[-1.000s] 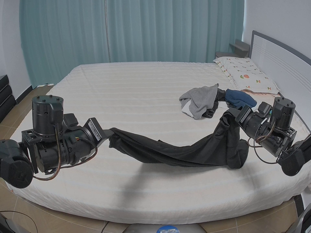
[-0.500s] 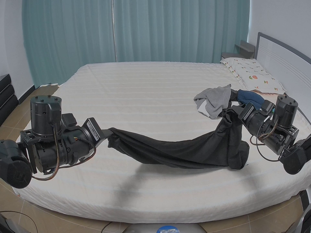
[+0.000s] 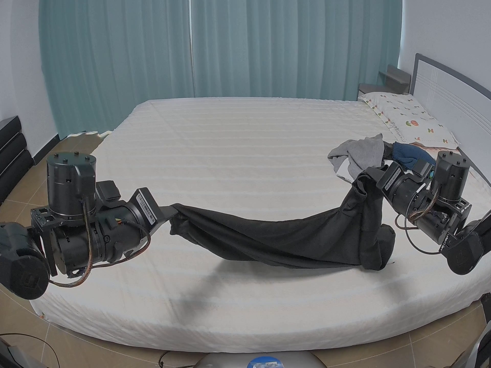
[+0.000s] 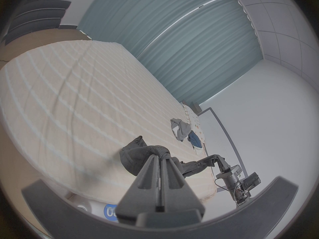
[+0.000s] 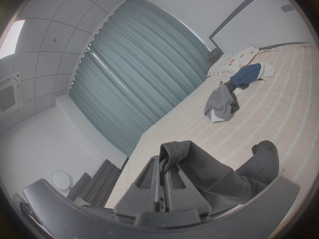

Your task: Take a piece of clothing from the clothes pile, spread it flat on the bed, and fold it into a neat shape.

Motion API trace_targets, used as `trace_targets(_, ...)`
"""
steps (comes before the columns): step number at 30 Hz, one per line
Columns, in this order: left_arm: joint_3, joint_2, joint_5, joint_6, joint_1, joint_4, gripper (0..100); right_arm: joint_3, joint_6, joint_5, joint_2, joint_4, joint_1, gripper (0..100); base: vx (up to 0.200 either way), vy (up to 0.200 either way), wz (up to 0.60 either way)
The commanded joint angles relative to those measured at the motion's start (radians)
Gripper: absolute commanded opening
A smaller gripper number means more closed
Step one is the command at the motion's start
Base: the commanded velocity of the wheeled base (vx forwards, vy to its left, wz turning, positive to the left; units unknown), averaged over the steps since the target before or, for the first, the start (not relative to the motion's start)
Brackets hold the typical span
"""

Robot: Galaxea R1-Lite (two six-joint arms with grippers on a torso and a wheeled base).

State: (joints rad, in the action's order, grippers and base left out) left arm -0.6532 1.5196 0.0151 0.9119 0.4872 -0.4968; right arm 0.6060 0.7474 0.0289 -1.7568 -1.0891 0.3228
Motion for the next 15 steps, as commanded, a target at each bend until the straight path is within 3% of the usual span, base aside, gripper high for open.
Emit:
trace_targets(1, 0.018, -0.036, -0.003, 0.002, 0.001, 0.000, 0, -0.025, 0.001, -0.006, 0.008, 0.006, -0.004, 0, 0.000, 0.200, 0.00)
trace_targets(13, 0.066, -0.085, -0.007, 0.004, 0.024, 0.024, 0, -0.123, 0.000, 0.003, 0.103, 0.012, 0.001, 0, 0.000, 0.000, 0.00)
trace_targets(15, 0.069, -0.096, -0.007, 0.004, 0.034, 0.050, 0, -0.143, 0.000, 0.003, 0.122, 0.012, 0.004, 0, -0.200, 0.000, 0.00)
